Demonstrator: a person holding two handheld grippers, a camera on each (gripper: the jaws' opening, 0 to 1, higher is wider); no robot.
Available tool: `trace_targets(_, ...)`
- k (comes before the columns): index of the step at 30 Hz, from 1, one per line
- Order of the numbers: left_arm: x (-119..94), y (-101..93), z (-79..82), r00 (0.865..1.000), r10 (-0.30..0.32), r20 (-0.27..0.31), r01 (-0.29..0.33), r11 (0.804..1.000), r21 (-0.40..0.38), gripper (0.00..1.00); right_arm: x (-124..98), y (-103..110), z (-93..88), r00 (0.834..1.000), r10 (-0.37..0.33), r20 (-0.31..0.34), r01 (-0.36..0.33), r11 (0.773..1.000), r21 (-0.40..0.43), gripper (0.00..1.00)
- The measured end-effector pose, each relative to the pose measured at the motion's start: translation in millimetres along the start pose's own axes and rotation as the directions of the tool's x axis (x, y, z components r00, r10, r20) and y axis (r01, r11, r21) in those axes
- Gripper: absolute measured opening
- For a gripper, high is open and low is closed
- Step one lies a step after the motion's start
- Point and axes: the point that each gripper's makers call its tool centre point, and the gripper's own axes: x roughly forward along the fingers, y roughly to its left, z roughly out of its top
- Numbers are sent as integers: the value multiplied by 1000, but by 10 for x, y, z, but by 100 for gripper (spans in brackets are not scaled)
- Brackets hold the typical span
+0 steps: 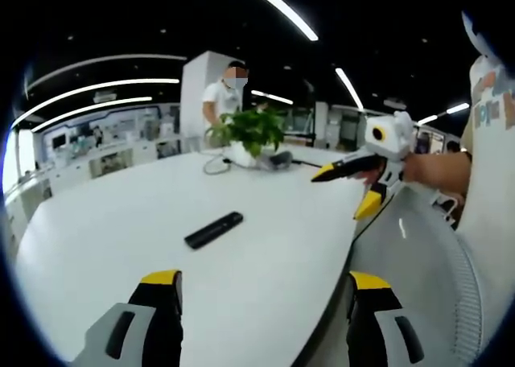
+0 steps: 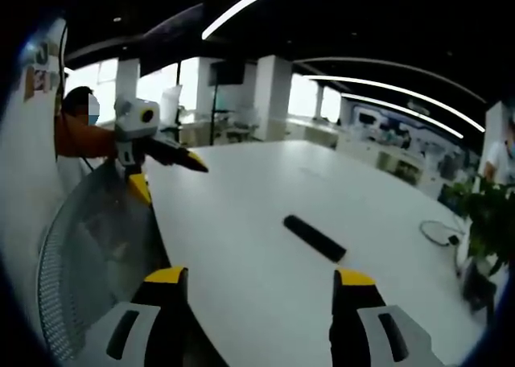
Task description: Press the specified remote control buttons in sequence, fully releasing each button before pressing the next.
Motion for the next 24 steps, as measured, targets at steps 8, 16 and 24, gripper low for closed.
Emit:
trace_targets(8, 4, 1, 16, 1000, 1, 5, -1, 1000, 0, 86, -10, -19, 7, 1000, -5, 4, 5, 1000, 3, 71)
trace_targets(16, 7, -3, 22, 1000, 0, 8, 0, 1000, 2, 86, -14, -12, 10, 1000, -6, 4, 6, 1000, 4, 71)
trace_targets(24, 8, -9, 19, 1000, -4, 8, 4, 1000, 5, 86, -11, -5, 4, 1000, -7, 0, 7, 1000, 3, 71)
